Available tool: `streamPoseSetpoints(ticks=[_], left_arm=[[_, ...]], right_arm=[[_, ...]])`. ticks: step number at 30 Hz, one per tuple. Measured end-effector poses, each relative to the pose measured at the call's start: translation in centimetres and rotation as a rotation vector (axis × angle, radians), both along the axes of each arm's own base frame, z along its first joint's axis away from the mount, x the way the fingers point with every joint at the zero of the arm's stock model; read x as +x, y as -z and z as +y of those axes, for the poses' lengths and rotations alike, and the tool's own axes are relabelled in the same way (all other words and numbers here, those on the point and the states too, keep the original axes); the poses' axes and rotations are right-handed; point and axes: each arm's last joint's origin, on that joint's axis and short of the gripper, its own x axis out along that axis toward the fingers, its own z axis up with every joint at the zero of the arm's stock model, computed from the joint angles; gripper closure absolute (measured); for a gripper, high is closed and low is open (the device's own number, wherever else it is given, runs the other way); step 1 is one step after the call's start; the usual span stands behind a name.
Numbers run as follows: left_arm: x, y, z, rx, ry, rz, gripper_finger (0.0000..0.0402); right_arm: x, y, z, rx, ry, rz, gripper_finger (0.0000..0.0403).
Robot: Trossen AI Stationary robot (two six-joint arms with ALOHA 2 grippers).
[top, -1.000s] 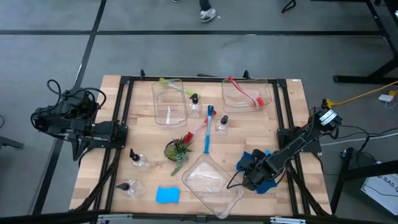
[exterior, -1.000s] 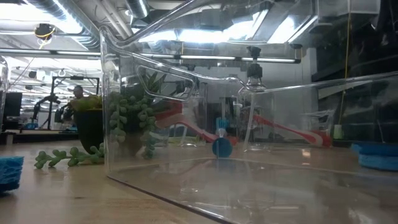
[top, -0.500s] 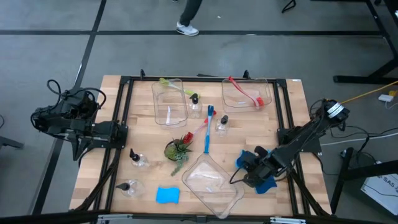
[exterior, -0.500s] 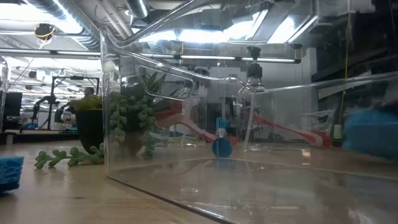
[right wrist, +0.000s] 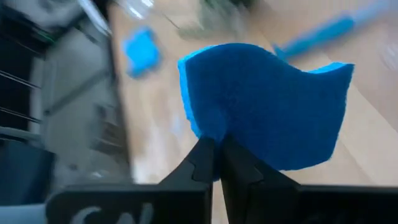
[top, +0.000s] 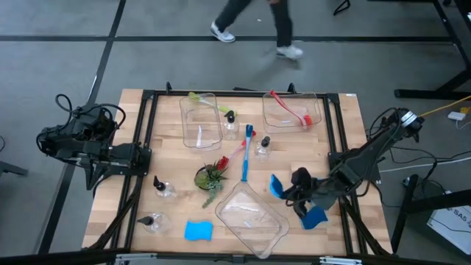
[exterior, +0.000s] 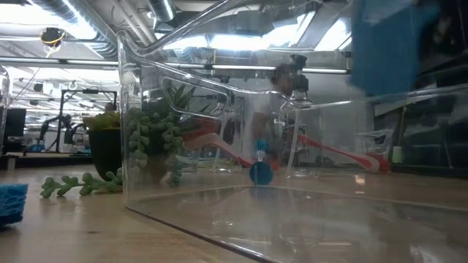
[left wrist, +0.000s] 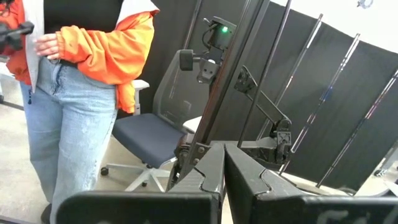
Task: Pick & Place Kitchen Sink Supplies
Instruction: Put the blue sponge into the bottom transparent bin
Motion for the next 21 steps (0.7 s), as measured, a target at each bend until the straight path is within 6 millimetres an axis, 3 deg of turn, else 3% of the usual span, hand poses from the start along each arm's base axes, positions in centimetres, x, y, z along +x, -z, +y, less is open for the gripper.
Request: streamPoseSetpoints(ticks=[10,21], left_arm=[[0.0,0.0,0.0,0.000,0.000,0.001,0.0395],[0.0,0.0,0.0,0.000,0.000,0.000,0.0395]], right_arm=[[1.0,-3.5,1.1,0.097,-0.153,-0.317,0.0388],[1.7,-2.5,1.6,0.223,-0.180,-0.237,0.0387]])
